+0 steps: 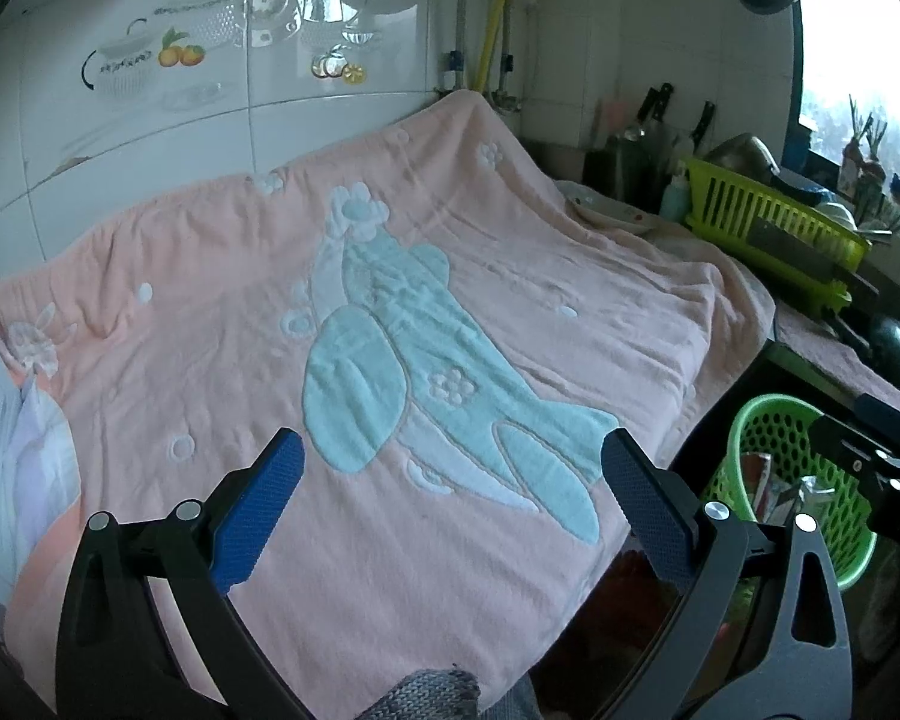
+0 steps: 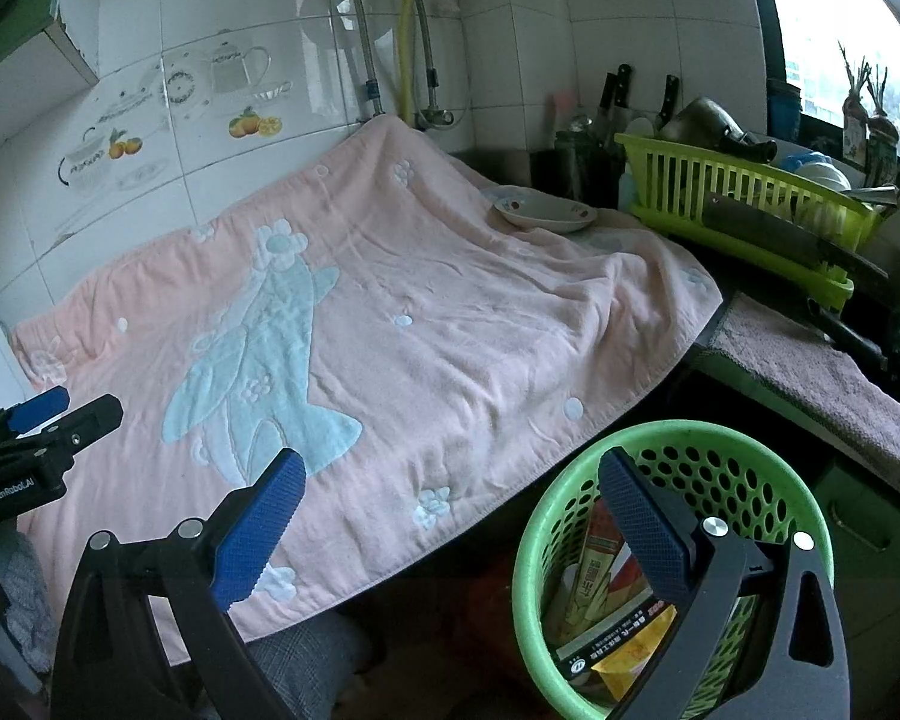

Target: Collect trash

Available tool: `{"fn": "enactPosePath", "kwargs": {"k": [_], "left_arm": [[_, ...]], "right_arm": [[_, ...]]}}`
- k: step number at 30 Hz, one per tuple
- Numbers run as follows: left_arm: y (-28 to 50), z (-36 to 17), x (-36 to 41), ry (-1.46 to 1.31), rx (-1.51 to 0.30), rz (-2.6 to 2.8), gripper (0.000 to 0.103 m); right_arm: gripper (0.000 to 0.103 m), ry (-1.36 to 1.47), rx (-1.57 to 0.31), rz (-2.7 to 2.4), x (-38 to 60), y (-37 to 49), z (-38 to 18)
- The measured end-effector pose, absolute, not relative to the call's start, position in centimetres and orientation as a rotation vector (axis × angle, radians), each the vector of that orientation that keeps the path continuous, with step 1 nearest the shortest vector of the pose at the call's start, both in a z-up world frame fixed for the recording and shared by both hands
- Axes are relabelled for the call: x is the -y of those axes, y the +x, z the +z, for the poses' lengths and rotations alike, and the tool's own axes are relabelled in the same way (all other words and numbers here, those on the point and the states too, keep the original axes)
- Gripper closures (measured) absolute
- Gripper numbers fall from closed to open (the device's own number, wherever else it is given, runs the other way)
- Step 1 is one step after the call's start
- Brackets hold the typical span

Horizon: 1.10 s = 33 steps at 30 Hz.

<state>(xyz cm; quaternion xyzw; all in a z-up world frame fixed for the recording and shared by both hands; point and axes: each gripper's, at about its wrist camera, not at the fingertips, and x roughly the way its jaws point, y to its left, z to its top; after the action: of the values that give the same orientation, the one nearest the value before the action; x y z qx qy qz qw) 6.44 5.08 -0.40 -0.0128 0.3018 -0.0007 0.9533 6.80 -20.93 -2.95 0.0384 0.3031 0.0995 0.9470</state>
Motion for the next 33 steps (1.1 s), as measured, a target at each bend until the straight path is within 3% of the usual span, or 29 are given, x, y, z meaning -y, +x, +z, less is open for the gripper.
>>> {"fn": "enactPosePath", "kwargs": {"k": [33], "left_arm": [[6.52,-0.67,-5.31,-0.033,-0.623,0.004,0.005]], "right_arm": [[0.008,0.071,-0.617,0.206,20.11,6.46,-2.83]]}}
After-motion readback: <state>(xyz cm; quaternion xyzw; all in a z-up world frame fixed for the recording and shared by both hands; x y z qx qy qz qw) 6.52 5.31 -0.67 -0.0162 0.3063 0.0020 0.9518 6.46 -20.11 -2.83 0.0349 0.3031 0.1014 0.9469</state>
